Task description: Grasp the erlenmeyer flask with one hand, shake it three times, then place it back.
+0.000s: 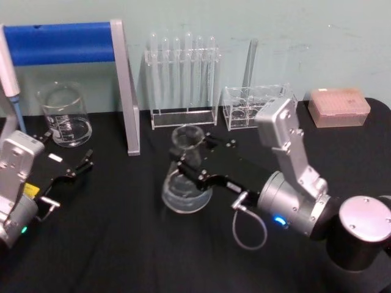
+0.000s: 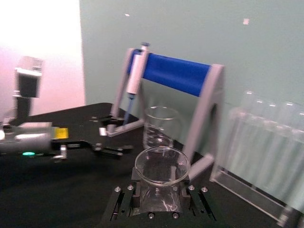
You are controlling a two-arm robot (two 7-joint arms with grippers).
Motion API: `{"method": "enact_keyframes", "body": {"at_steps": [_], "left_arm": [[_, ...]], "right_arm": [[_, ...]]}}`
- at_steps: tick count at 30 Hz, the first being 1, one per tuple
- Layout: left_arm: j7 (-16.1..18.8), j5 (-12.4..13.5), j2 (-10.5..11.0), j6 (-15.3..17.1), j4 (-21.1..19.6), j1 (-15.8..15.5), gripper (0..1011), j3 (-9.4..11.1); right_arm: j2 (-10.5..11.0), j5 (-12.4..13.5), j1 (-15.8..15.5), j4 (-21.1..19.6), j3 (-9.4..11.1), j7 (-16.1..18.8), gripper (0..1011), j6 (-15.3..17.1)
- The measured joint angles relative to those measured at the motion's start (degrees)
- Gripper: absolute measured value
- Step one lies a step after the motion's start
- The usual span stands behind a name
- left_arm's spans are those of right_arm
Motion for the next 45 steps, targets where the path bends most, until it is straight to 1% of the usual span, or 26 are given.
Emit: {"method": "enact_keyframes", "body": {"at_steps": [7,9,16,23,26,29,35,41,44,45], "left_arm": [[0.0,0.0,0.0,0.0,0.0,0.0,1001,0.0],[0.0,0.0,0.0,0.0,0.0,0.0,1001,0.0],[0.0,0.0,0.0,0.0,0.0,0.0,1001,0.0],[0.0,0.0,0.0,0.0,0.0,0.0,1001,0.0],[0.0,0.0,0.0,0.0,0.0,0.0,1001,0.0],[0.0,0.0,0.0,0.0,0.0,0.0,1001,0.0],[0.0,0.0,0.0,0.0,0.0,0.0,1001,0.0],[0.0,0.0,0.0,0.0,0.0,0.0,1001,0.0],[0.0,0.0,0.0,0.0,0.0,0.0,1001,0.0],[0.0,0.0,0.0,0.0,0.0,0.0,1001,0.0]], "right_arm": [[0.03,0.19,0.32,-0.62,-2.51,1.34,449,-0.06],[0.08,0.24,0.45,-0.84,-3.58,1.85,449,-0.06],[0.35,0.4,0.58,-1.38,-5.84,2.91,449,-0.06],[0.65,0.56,0.71,-1.61,-6.97,3.22,449,-0.03],[0.73,0.61,0.76,-1.62,-7.0,3.07,449,-0.03],[0.76,0.67,0.82,-1.44,-6.46,2.27,449,-0.03],[0.93,0.65,0.89,-0.59,-3.89,-0.27,449,0.0],[1.06,0.54,0.83,0.45,-0.33,-3.12,449,0.21],[1.21,0.35,0.77,1.06,2.16,-4.8,449,0.35],[1.25,0.3,0.72,1.15,2.63,-5.11,449,0.39]]}}
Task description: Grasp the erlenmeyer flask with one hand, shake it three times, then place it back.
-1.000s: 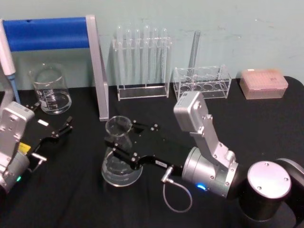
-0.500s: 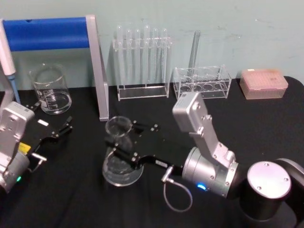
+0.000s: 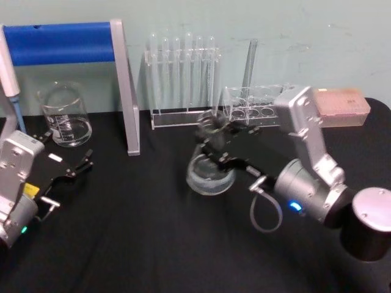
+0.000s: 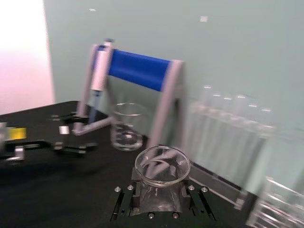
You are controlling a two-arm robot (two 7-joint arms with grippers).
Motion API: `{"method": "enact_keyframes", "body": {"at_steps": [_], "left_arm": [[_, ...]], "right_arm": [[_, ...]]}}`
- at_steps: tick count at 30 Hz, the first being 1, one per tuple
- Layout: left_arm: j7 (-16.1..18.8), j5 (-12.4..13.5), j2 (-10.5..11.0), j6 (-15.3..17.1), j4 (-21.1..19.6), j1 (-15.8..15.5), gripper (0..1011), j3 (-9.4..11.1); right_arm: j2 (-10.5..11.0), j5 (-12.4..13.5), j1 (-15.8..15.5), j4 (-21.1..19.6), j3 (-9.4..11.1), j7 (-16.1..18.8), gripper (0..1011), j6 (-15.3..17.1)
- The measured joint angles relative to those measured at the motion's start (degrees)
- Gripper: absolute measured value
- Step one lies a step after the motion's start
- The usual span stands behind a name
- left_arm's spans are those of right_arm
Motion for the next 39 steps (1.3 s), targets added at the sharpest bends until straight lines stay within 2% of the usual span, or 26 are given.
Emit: {"method": "enact_keyframes", "body": {"at_steps": [13,20,23,27,31,39], "left_arm": [[0.0,0.0,0.0,0.0,0.0,0.0,1001,0.0],[0.0,0.0,0.0,0.0,0.0,0.0,1001,0.0],[0.0,0.0,0.0,0.0,0.0,0.0,1001,0.0],[0.0,0.0,0.0,0.0,0.0,0.0,1001,0.0],[0.0,0.0,0.0,0.0,0.0,0.0,1001,0.0],[0.0,0.0,0.0,0.0,0.0,0.0,1001,0.0]], "right_arm": [[0.25,-0.67,-1.59,0.99,8.27,-4.13,449,0.14],[0.04,-1.2,-2.16,1.36,11.33,-5.14,449,0.35],[-0.17,-1.4,-2.31,1.41,12.03,-5.2,449,0.5],[-0.59,-1.76,-2.34,1.41,12.11,-4.87,449,0.69],[-1.09,-2.08,-2.16,1.38,11.08,-3.76,449,0.8],[-2.08,-2.46,-1.41,0.72,6.73,-0.49,449,0.94]]}}
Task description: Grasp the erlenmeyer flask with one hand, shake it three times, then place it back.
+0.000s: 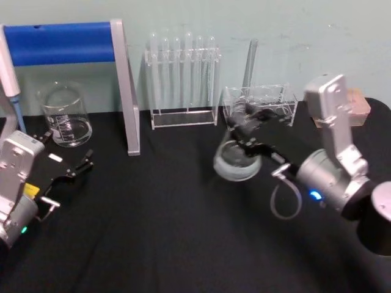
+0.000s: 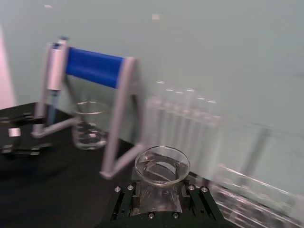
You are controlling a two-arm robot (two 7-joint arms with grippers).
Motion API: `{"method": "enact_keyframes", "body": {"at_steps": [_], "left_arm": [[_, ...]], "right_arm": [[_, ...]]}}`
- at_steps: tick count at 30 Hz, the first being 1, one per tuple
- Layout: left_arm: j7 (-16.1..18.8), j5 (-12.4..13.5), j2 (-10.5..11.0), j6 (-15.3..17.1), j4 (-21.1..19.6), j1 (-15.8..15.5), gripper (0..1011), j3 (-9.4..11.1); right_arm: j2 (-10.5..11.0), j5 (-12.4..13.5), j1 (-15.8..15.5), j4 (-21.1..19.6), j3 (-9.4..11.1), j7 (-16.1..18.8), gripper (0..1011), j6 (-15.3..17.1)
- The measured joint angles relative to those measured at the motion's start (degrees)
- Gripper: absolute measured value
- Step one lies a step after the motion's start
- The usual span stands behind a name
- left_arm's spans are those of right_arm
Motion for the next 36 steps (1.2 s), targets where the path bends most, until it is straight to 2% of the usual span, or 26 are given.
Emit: {"method": "enact_keyframes", "body": {"at_steps": [1,2,3,6,7,16,28,36], "left_arm": [[0.0,0.0,0.0,0.0,0.0,0.0,1001,0.0],[0.0,0.0,0.0,0.0,0.0,0.0,1001,0.0],[0.0,0.0,0.0,0.0,0.0,0.0,1001,0.0],[0.0,0.0,0.0,0.0,0.0,0.0,1001,0.0],[0.0,0.0,0.0,0.0,0.0,0.0,1001,0.0],[0.0,0.0,0.0,0.0,0.0,0.0,1001,0.0],[0.0,0.0,0.0,0.0,0.0,0.0,1001,0.0],[0.0,0.0,0.0,0.0,0.0,0.0,1001,0.0]], "right_arm": [[-0.19,-0.09,0.17,-0.23,-1.28,0.74,449,0.0],[-0.19,-0.09,0.17,-0.23,-1.28,0.74,449,0.0],[-0.36,-0.13,0.34,-0.5,-2.68,1.63,449,0.01],[-0.54,-0.14,0.56,-0.76,-4.19,2.63,449,0.01],[-0.66,-0.14,0.67,-0.94,-5.26,3.21,449,0.0],[-0.65,0.47,1.13,-2.16,-9.37,5.49,449,-0.17],[0.35,1.38,1.44,-3.78,-13.53,7.65,449,-0.58],[0.76,1.64,1.75,-3.87,-14.27,7.33,449,-0.58]]}}
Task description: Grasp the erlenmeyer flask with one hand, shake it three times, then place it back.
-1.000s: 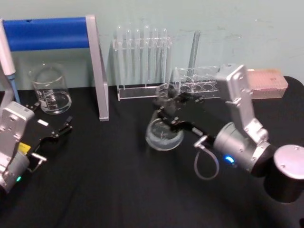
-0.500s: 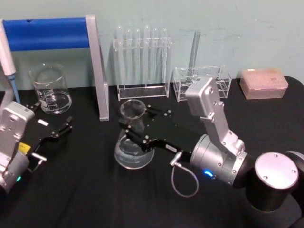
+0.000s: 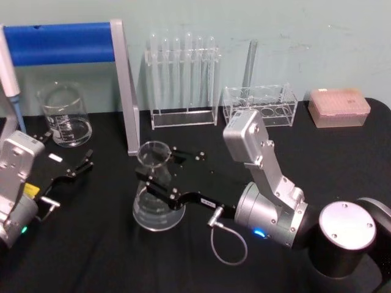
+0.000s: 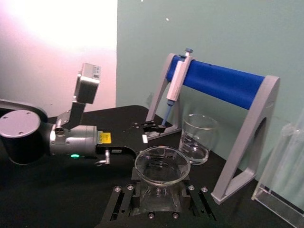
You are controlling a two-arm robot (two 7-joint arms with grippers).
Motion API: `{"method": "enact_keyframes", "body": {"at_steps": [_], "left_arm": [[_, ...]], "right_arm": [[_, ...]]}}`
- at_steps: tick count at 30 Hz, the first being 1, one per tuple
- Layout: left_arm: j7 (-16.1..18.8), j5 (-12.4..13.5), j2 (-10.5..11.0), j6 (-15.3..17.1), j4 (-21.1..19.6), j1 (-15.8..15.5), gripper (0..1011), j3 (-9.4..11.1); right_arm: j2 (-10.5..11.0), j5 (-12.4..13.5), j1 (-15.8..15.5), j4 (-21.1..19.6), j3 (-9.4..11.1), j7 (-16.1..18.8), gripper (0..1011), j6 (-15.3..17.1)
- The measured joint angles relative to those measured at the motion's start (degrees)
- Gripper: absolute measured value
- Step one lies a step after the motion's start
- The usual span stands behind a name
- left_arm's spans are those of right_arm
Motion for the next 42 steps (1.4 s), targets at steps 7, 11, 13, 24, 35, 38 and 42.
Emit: {"method": "enact_keyframes", "body": {"at_steps": [7,11,13,24,35,38,42], "left_arm": [[0.0,0.0,0.0,0.0,0.0,0.0,1001,0.0],[0.0,0.0,0.0,0.0,0.0,0.0,1001,0.0],[0.0,0.0,0.0,0.0,0.0,0.0,1001,0.0],[0.0,0.0,0.0,0.0,0.0,0.0,1001,0.0],[0.0,0.0,0.0,0.0,0.0,0.0,1001,0.0],[0.0,0.0,0.0,0.0,0.0,0.0,1001,0.0],[0.0,0.0,0.0,0.0,0.0,0.0,1001,0.0]], "right_arm": [[0.35,0.15,0.23,0.88,2.33,-2.39,449,0.0],[0.65,0.27,0.25,1.4,4.34,-3.87,449,0.0],[0.8,0.29,0.18,1.64,5.66,-4.8,449,-0.03],[1.35,0.25,-0.57,2.86,12.05,-8.52,449,-0.06],[1.34,-0.08,-1.71,3.27,16.87,-10.48,449,-0.05],[1.17,-0.22,-1.89,3.35,17.52,-10.64,449,-0.04],[0.75,-0.46,-2.03,3.35,17.65,-10.34,449,0.05]]}}
